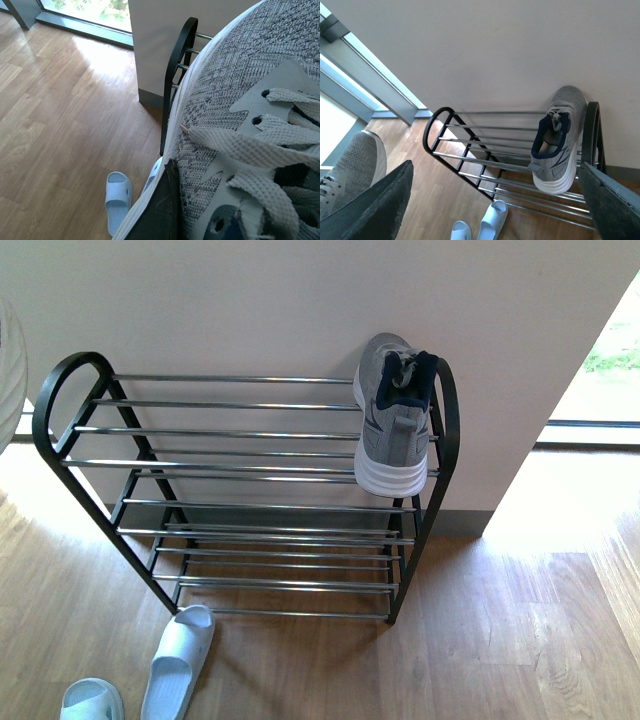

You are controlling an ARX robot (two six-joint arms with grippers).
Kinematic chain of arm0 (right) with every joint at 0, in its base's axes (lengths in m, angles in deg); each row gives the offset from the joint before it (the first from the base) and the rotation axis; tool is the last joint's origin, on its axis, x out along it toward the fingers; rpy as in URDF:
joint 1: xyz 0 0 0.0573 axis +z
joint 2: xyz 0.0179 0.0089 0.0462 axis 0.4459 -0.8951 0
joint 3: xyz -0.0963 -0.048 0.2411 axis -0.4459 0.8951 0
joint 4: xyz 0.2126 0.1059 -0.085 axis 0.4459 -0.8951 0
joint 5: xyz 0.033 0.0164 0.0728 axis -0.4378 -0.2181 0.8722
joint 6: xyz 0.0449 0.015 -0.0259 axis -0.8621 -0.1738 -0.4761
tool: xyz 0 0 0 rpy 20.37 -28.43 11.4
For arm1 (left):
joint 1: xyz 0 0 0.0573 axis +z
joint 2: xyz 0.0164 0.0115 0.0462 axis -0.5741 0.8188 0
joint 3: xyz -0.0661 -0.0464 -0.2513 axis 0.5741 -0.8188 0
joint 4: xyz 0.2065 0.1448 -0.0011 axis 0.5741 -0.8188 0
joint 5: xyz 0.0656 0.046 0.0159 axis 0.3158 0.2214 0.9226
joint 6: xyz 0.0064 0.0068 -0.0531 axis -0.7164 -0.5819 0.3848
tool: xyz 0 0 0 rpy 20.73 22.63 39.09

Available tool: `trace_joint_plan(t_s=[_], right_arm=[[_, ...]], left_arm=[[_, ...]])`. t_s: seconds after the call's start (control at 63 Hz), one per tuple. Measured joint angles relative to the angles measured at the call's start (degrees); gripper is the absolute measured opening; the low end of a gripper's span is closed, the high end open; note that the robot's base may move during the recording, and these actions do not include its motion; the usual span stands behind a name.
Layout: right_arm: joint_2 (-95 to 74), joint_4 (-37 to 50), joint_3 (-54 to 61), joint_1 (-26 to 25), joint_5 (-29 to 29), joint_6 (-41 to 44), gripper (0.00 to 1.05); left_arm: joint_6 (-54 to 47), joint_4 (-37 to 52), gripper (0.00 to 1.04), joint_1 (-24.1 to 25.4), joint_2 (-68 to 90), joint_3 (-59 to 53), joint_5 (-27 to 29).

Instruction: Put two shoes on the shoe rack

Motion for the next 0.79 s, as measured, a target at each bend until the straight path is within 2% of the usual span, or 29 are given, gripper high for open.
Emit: trace_joint_plan(t_s=[0.064,0.095,0.159,0.206,0.254,0.651,0.794], right_arm=[[-0.1,0.8,0.5,0.2,-1.0,0.7,0.95],[0.1,6.5,2.7,1.8,-10.9,4.3,0.88],[1.4,14.2,6.7,2.1,-22.6,11.6,0.78],[2.7,16.7,8.9,1.6,-27.9,15.0,0.71],[4.3,17.6,10.8,0.5,-29.8,17.1,0.64],[14.8,17.5,21.2,-6.5,-23.8,21.8,0.02],[18.3,16.2,23.6,-8.5,-22.3,22.1,0.01]], left_arm=[[0.0,0.0,0.02,0.0,0.0,0.0,-0.1],[0.0,0.0,0.02,0.0,0.0,0.0,-0.1],[0.0,0.0,0.02,0.0,0.0,0.0,-0.1],[0.0,0.0,0.02,0.0,0.0,0.0,-0.1],[0.0,0.0,0.02,0.0,0.0,0.0,0.1],[0.0,0.0,0.02,0.0,0.0,0.0,0.1],[0.0,0.0,0.02,0.0,0.0,0.0,-0.1]])
